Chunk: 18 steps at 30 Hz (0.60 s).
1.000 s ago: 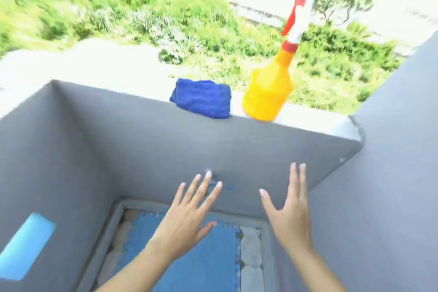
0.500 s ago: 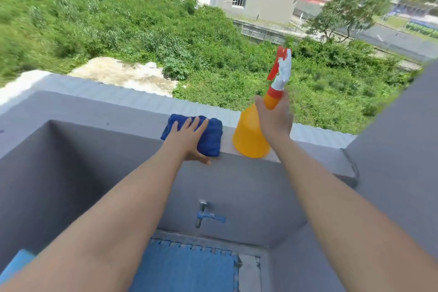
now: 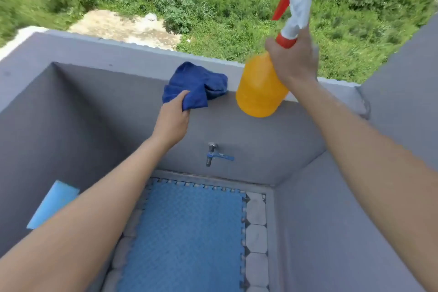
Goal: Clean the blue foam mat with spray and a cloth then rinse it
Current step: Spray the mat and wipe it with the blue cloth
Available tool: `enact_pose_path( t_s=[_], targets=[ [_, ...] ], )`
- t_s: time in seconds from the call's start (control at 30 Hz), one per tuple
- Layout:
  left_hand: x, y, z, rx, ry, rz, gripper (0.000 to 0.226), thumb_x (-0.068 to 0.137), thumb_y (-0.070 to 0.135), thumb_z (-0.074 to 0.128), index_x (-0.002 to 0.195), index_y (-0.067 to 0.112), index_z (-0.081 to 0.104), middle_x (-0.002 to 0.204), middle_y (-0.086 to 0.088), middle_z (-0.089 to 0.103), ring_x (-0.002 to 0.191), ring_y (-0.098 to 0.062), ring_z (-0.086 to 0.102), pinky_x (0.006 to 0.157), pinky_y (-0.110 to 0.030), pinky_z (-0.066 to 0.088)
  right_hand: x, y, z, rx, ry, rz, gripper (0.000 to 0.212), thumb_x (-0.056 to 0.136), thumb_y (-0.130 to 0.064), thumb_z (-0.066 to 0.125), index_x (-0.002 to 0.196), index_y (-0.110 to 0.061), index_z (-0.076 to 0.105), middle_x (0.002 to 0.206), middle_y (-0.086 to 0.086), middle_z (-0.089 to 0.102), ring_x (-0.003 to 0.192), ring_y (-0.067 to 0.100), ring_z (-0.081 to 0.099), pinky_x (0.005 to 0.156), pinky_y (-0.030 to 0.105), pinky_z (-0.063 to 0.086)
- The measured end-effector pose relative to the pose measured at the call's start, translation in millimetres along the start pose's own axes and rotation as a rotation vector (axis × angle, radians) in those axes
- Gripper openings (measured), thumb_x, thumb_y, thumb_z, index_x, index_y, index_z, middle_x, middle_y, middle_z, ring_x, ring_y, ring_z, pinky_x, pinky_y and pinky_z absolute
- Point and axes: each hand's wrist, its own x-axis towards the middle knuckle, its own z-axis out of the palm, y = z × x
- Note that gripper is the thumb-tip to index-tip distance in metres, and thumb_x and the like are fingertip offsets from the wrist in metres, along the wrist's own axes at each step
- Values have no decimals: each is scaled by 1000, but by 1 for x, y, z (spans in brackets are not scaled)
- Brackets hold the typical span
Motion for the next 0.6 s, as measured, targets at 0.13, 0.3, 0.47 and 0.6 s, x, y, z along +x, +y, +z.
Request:
enact_pose_path(
  t_s=[0.13,0.3,0.47,0.6],
  targets=[
    [-70,-34,-16,-58,51,-111,34,91,8,40,116,20,61,82,2,62,65,-16,50,51,-14,34,-95,21,0,119,120,-246,56,74,-12,64,126,6,54,84,-13,61,77,10,63,64,13,42],
    [-148,-119,-23,-33,-21,-292,26,95,14,35,102,25,57,94,3,62,86,-20,52,65,-20,40,-221,53,25,214,-167,9,61,75,1,71,132,-6,52,81,7,71,72,9,69,65,9,42],
    [-234,-236,6,37,-143,-391,38,96,17,38,126,31,57,103,3,66,91,-19,56,71,-25,38,-347,111,79,260,-308,282,42,86,-5,64,126,-17,56,92,8,69,54,4,68,58,15,46],
    [-295,-348,48,62,-193,-430,50,91,18,46,137,38,48,128,11,62,113,-18,60,88,-27,44,-431,172,150,290,-323,387,43,89,-8,60,132,-16,55,118,9,67,49,14,69,54,22,48]
  ],
)
